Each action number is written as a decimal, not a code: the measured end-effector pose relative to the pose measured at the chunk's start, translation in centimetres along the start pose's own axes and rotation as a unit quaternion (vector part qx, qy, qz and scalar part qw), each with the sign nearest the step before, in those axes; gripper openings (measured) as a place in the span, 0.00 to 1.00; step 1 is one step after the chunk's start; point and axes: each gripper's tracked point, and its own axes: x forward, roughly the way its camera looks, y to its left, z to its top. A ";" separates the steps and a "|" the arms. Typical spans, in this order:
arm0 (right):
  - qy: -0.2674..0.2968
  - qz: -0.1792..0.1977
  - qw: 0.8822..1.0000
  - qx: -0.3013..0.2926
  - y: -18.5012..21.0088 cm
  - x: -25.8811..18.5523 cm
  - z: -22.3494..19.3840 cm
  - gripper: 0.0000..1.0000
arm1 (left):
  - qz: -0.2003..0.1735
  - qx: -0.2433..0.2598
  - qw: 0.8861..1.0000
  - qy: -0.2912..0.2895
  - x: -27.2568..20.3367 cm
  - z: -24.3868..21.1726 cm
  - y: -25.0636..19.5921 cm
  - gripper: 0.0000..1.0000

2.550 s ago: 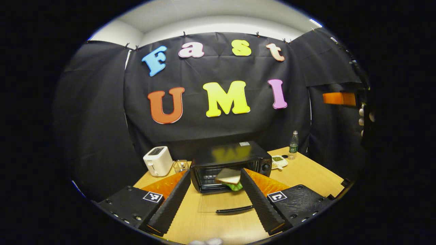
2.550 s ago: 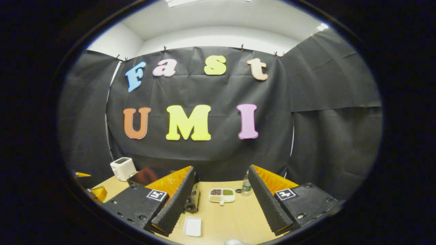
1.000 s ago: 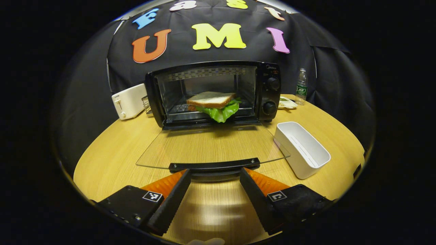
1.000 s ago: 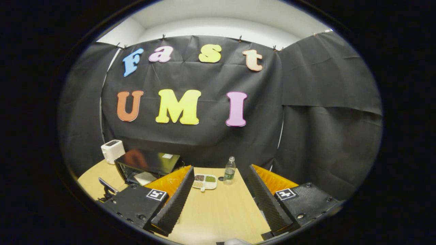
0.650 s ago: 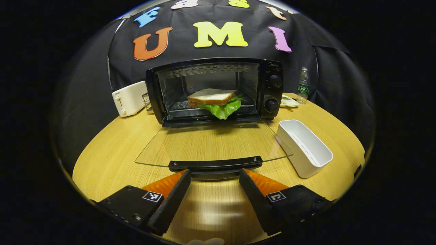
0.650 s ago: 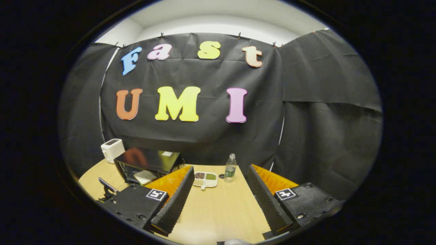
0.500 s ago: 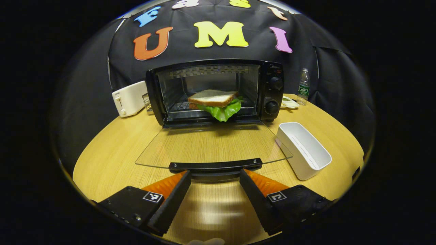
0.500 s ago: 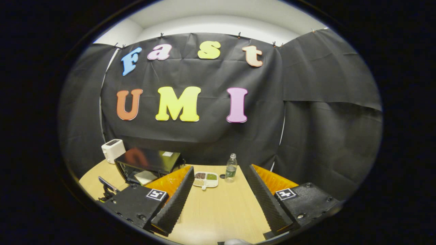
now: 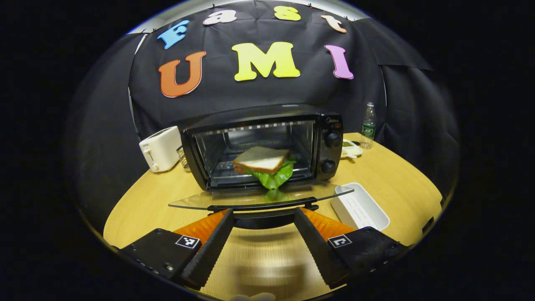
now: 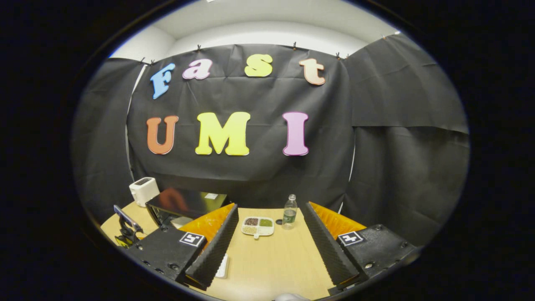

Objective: Open the electric oven with the left hand, put the food in, and close the electric oven.

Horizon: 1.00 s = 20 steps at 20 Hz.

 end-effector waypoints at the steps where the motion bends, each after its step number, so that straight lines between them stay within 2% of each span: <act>1: -0.002 -0.001 1.000 0.002 -0.1 0.1 0.2 0.95 | 0.001 0.003 1.000 -0.009 0.3 1.1 0.0 0.96; 10: -0.008 -0.013 1.000 0.009 -0.9 0.7 0.8 0.95 | 0.008 0.048 0.997 -0.058 4.1 7.6 1.1 0.98; 11: -0.009 -0.013 1.000 0.016 -1.0 0.8 1.0 0.96 | 0.010 0.048 0.997 -0.061 4.5 8.1 1.3 0.90; 12: -0.007 -0.011 1.000 0.029 -1.1 0.8 1.2 0.95 | 0.011 0.042 0.997 -0.062 5.2 8.5 1.5 0.98; 13: -0.009 -0.013 0.999 0.040 -1.4 1.1 1.5 0.95 | 0.009 0.031 0.998 -0.049 5.7 8.1 1.6 0.89; 15: -0.013 -0.026 0.999 0.041 -2.5 1.3 1.7 0.95 | 0.014 0.019 0.999 -0.041 6.9 8.1 2.0 0.89; 16: -0.013 -0.029 0.999 0.039 -2.7 1.2 1.7 0.95 | 0.015 0.017 0.999 -0.047 7.1 8.6 2.0 0.95; 20: -0.008 -0.033 0.999 0.043 -3.0 1.1 1.5 0.95 | 0.013 0.024 0.998 -0.048 7.2 8.8 1.7 0.97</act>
